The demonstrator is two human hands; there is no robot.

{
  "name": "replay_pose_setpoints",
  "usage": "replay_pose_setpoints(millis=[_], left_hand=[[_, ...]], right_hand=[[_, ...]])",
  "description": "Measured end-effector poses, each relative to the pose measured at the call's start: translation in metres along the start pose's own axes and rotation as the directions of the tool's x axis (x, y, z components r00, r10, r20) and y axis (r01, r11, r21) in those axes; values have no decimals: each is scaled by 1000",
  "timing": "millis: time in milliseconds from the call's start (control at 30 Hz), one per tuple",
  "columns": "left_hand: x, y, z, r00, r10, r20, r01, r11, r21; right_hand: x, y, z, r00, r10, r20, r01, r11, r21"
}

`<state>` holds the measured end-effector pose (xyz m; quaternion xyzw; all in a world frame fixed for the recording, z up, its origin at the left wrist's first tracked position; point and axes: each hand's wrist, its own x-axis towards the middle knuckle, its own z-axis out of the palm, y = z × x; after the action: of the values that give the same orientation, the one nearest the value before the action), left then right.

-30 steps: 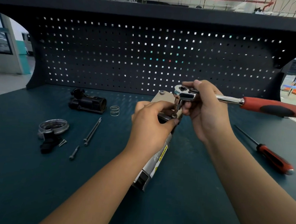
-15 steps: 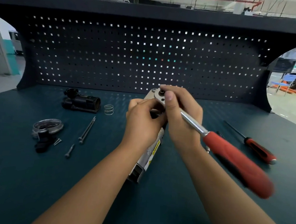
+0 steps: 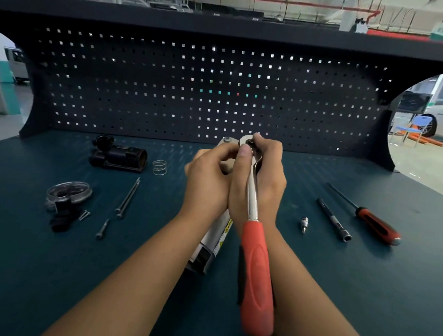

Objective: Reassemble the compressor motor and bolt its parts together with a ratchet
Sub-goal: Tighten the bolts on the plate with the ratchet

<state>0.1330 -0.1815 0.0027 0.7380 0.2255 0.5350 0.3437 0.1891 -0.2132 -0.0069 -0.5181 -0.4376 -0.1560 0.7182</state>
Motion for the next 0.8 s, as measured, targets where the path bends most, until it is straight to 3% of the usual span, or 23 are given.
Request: replay_pose_setpoints(millis=[100,200,300,367,433,500,567,600,667,800], left_hand=[[-1,3,1,999,3,40,3,988,-154],[0,1,1,1000,1,29,3,989,-147],[5,-3,-1,1000,-27,9,28,992,-126],[5,-4,-2,999,-18,41,24,989,-149],[5,-4,1,998,-14,69,26,985,-169],[8,-3,3,997,-20,69,32,986,-163],[12,-3,4,997,-49,60,58,985,-164],[13,-4,4,997,-57,60,66,985,-162],[13,-5,3,996,-48,69,58,985,-160],[8,-3,4,997,-23,73,34,986,-160]], right_hand=[[3,-3,-1,1000,-22,-5,22,999,-24],[3,-2,-4,998,33,43,-36,998,53],[7,1,-8,992,20,123,-48,972,232],[14,6,-13,981,61,187,-133,904,407],[29,7,-17,916,224,332,-382,738,556],[51,9,-21,783,332,526,-612,567,552],[72,11,-22,695,350,628,-684,591,427],[78,13,-23,689,342,639,-671,633,385],[78,17,-26,744,296,599,-596,700,394],[57,20,-27,896,199,396,-403,739,540]])
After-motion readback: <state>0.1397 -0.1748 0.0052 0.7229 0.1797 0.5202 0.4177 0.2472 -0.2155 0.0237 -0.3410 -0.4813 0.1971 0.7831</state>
